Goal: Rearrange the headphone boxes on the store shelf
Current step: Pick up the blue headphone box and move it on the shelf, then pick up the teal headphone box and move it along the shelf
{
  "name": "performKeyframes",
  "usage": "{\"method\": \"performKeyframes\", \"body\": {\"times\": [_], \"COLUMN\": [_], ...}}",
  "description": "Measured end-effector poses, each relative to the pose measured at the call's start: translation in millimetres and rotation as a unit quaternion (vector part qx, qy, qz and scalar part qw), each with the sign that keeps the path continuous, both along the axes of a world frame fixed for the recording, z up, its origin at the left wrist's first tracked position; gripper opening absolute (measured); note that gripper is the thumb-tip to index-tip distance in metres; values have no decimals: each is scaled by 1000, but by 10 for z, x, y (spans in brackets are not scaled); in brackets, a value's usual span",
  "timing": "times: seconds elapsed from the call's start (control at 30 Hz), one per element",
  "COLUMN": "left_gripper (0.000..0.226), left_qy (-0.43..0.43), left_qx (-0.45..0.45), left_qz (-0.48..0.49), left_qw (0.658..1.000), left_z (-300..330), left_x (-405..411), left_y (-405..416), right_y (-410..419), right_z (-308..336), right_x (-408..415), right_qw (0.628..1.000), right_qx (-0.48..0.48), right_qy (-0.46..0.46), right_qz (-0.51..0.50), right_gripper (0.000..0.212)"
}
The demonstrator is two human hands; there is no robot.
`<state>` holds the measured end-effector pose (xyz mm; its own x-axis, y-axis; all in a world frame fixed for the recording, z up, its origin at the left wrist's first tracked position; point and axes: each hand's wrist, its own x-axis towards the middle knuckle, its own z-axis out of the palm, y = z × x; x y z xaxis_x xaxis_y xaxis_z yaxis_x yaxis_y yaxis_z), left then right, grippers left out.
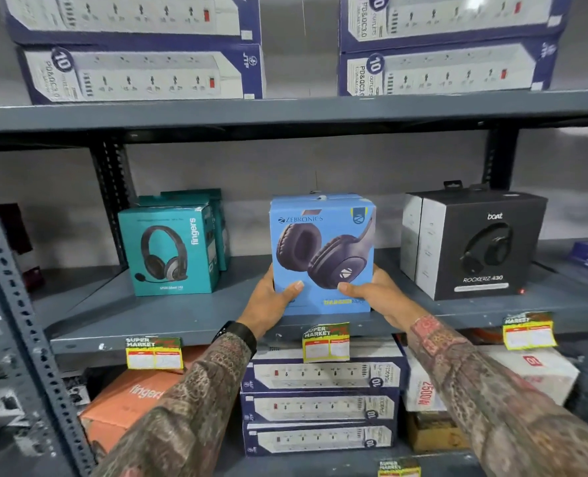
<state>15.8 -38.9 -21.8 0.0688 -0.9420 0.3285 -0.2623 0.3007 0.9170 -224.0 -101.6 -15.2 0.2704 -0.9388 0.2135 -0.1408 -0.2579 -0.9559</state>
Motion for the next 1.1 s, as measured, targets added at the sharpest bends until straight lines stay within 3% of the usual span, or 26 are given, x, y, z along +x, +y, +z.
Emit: {"method": "performKeyframes", "body": {"times": [0.13,0.23,0.3,0.4,0.47,0.53,0.67,0.73,0.8,0.87,1.0,1.1], "left_gripper": [62,113,134,100,83,70,38,52,103,130,125,85], "left_qy": [8,25,53,64,77,91,39,14,46,85,81,69], "left_qx": [-3,18,23,-12,-28,-56,-144,-144,-84,-12,30,59], "left_qz": [-13,-9,-6,4,41,109,290,350,322,249,135,80], "left_qw": [1000,1000,998,998,996,988,946,925,942,965,987,993], "left_z": [-29,-99,-93,-170,-274,-241,-27,102,238,323,326,257], "left_x": [46,143,199,391,678,1020,1869,2316,2694,2963,3231,3257], "left_y": [18,31,159,444,589,682,629,474,261,42,-296,-464], "right_y": [41,184,423,929,1128,1153,1036,855,624,339,-220,-407], "right_z": [-26,-75,-139,-394,-527,-545,-243,-53,194,364,375,339], "right_x": [-9,-23,-17,120,438,884,2031,2492,2793,2973,3179,3187], "right_qw": [999,994,981,950,955,969,985,991,993,996,995,993], "right_qx": [13,6,-16,-91,-120,-145,-160,-136,-111,-59,29,53], "right_qy": [8,17,-7,-49,-18,0,13,11,34,38,10,-6], "right_qz": [-31,-110,-195,-294,-270,-200,-55,-5,24,64,94,104], "right_gripper": [60,113,117,71,45,33,54,81,103,110,136,130]}}
